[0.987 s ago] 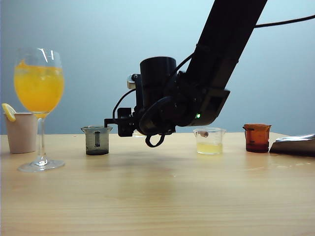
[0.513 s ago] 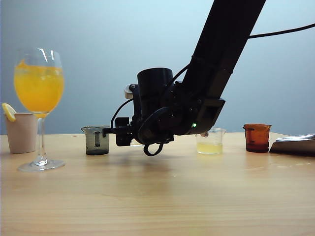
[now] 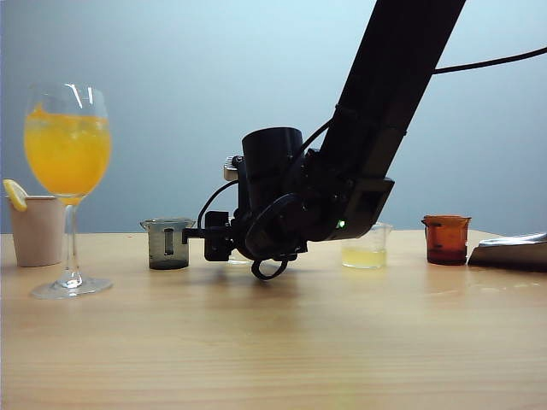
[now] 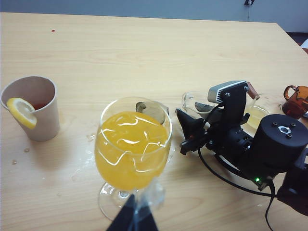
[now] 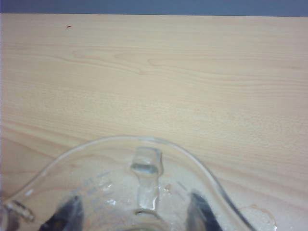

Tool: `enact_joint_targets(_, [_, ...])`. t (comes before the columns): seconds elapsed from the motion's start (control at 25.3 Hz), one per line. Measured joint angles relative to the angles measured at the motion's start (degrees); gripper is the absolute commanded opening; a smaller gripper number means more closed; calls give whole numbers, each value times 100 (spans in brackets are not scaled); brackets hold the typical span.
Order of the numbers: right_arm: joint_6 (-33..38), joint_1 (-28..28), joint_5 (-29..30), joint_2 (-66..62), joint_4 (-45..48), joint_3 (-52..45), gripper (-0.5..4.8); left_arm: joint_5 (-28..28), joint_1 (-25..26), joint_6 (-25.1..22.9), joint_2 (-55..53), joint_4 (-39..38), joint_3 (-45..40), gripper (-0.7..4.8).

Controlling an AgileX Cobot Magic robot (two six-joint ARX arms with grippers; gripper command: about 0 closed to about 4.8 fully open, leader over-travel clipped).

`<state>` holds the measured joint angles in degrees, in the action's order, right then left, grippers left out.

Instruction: Pick up the second measuring cup from the left, pour the orange juice inside into the goblet, and finally put the measuring cup back in its original place.

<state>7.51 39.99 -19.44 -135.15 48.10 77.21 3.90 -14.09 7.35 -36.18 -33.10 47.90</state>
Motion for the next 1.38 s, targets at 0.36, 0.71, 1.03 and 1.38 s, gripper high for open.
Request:
enact_joint_targets(0.36, [-2,0,7,-11,-22,2,226,0,0,0,0,0,0,-5])
enact_joint_targets(0.71, [39,35,98,33,-153,-4,446,0,0,0,0,0,0,-5])
enact_joint_targets(1.03, [131,87,166,328,-887,-7,479,2,0,0,-2,0,0,-5])
enact_joint_targets(1.38, [236,79,166,337,-944,-4,479,0,0,0,0,-13,0,-5])
